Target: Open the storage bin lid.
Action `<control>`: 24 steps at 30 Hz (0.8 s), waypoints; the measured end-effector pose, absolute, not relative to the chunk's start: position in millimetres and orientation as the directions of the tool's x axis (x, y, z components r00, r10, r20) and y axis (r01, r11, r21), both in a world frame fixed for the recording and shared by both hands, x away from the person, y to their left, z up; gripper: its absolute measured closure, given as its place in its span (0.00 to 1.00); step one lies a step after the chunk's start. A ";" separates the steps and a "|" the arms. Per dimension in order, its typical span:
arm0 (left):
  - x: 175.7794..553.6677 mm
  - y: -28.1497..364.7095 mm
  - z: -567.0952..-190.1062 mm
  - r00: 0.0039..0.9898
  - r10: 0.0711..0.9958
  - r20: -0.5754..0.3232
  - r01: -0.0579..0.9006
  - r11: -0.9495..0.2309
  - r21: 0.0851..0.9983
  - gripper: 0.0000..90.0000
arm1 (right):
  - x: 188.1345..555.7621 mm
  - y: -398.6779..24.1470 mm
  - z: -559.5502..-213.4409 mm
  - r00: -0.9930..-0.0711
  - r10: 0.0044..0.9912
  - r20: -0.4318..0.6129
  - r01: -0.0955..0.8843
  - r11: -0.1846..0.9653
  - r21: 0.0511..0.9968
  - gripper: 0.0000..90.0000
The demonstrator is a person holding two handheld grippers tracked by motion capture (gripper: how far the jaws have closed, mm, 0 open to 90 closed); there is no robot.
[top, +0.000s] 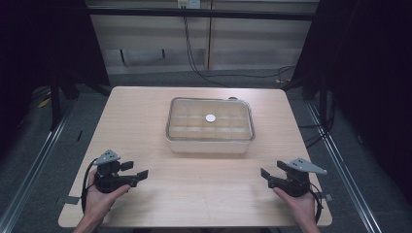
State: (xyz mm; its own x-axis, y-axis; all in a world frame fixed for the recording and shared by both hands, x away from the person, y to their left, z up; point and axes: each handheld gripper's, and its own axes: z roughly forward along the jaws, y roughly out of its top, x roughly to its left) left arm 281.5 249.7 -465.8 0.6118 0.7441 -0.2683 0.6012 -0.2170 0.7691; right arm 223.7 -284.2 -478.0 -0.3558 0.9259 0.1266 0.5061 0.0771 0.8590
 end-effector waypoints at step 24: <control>288.2 246.4 -466.5 0.610 0.742 -0.277 0.605 -0.212 0.767 0.38 | 231.0 -278.1 -461.4 -0.434 0.875 0.216 0.573 0.083 0.815 0.38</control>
